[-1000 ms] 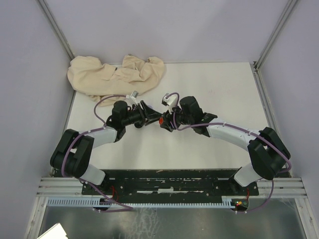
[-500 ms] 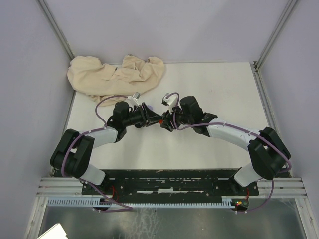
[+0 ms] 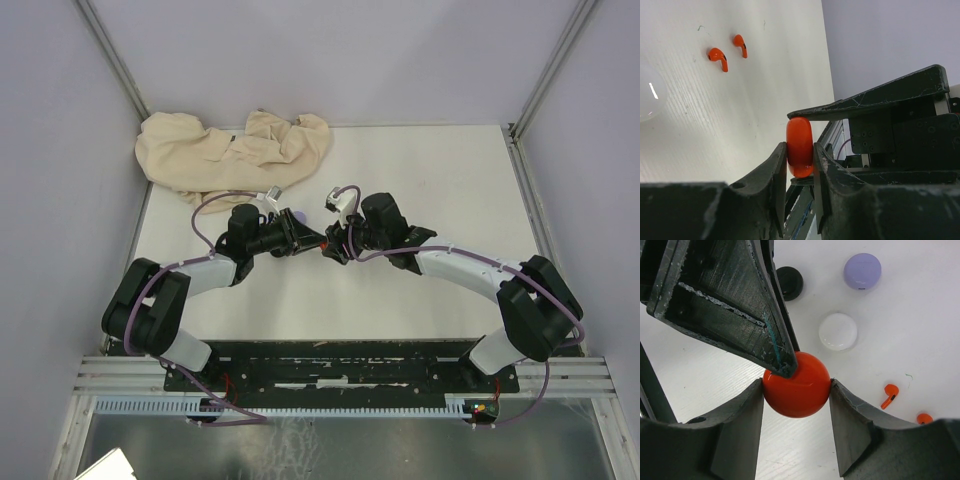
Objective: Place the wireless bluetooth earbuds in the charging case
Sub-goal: Pick up the charging case at the center of the board, then open the charging case.
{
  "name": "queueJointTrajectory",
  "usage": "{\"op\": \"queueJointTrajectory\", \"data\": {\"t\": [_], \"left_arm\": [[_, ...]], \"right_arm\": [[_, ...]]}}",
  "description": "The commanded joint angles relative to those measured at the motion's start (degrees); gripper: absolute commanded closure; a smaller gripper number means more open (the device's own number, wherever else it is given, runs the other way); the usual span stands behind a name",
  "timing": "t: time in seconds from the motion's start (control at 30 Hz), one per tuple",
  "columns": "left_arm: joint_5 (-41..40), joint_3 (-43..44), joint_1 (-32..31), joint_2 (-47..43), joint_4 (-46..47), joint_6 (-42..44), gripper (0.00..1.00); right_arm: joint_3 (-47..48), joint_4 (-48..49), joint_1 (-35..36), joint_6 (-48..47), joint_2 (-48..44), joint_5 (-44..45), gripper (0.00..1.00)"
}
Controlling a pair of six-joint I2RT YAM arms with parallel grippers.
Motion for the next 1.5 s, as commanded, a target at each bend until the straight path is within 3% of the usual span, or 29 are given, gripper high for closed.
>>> {"op": "queueJointTrajectory", "data": {"t": [0.0,0.13,0.4,0.67,1.47], "left_arm": [[2.2,0.3,-1.0,-0.3,2.1,2.6,0.91],[-0.9,0.8,-1.0,-0.2,0.3,2.8,0.97],[-4.6,2.6,-0.4,2.8,4.2,-0.9,0.97],[-5.9,4.9,-0.3,3.8,7.8,-4.3,0.97],[-1.9,3.5,-0.5,2.0,13.4,-9.0,0.97]], "right_arm": [[1.9,2.4,-0.3,0.5,-1.6,0.3,0.7],[1.4,2.6,-0.4,1.2,-3.3,2.5,0.34],[-1.3,3.0,-2.5,6.0,-12.1,13.6,0.01],[2.6,-5.9,-2.8,6.5,-9.5,18.2,0.0],[3.2,-1.4,-2.9,9.6,-0.3,19.6,0.01]]}}
